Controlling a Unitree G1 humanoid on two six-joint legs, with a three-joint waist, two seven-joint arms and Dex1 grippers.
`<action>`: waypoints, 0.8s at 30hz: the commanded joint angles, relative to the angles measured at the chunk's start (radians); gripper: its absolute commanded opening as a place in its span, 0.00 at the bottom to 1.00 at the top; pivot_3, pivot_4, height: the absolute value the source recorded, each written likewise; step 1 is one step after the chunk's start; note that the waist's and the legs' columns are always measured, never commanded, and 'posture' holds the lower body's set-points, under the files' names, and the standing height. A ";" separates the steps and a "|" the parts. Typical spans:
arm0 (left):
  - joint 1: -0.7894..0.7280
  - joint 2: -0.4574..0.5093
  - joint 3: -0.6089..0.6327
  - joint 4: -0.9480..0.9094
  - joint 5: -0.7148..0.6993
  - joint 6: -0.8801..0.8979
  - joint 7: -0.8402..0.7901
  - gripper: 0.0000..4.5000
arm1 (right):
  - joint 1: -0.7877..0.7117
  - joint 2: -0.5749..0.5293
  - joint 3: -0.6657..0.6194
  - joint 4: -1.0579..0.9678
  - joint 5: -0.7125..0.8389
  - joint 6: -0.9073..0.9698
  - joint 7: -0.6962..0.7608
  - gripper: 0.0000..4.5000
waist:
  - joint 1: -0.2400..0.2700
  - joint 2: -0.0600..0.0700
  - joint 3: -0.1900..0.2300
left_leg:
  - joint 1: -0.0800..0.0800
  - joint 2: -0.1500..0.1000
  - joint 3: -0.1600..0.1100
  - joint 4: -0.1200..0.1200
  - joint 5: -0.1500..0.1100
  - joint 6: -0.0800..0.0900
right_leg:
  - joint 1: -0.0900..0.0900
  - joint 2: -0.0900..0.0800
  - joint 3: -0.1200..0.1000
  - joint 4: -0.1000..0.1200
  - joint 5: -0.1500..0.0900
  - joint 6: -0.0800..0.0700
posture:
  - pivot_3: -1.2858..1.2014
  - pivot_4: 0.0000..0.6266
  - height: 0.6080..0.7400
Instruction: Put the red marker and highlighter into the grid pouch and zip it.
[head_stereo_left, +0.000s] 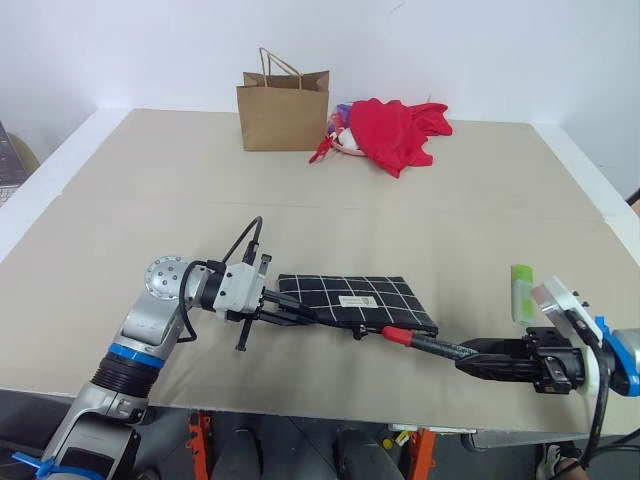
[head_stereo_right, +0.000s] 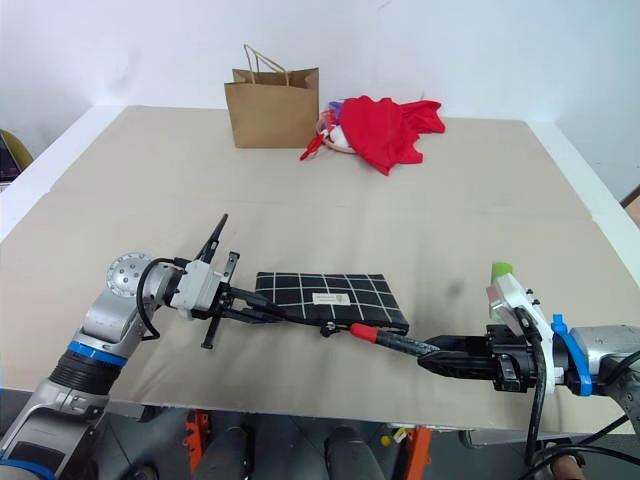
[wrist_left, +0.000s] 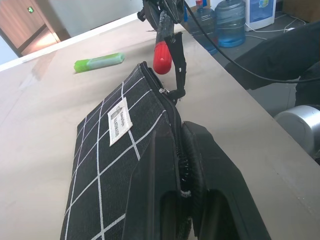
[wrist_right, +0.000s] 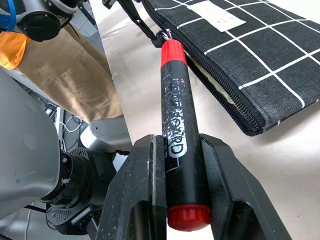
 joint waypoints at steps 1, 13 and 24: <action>-0.016 0.003 0.006 -0.015 -0.007 -0.010 0.008 0.00 | -0.012 -0.010 -0.006 -0.007 -0.011 -0.011 -0.001 0.16 | 0.000 0.000 0.000 | 0.000 0.000 0.000 0.000 0.000 0.000 | 0.000 0.000 0.000 0.000 0.000 0.000 | 0.52 0.24 1.00; -0.011 0.003 0.003 -0.036 -0.012 0.001 0.018 0.00 | -0.049 0.009 0.052 0.024 -0.062 -0.042 -0.023 0.16 | 0.000 0.000 0.000 | 0.000 0.000 0.000 0.000 0.000 0.000 | 0.000 0.000 0.000 0.000 0.000 0.000 | 0.52 0.24 1.00; -0.010 -0.011 -0.013 -0.038 -0.008 -0.004 0.020 0.00 | -0.154 0.065 0.131 0.001 -0.063 -0.026 -0.094 0.16 | 0.000 0.000 0.000 | 0.000 0.000 0.000 0.000 0.000 0.000 | 0.000 0.000 0.000 0.000 0.000 0.000 | 0.52 0.24 1.00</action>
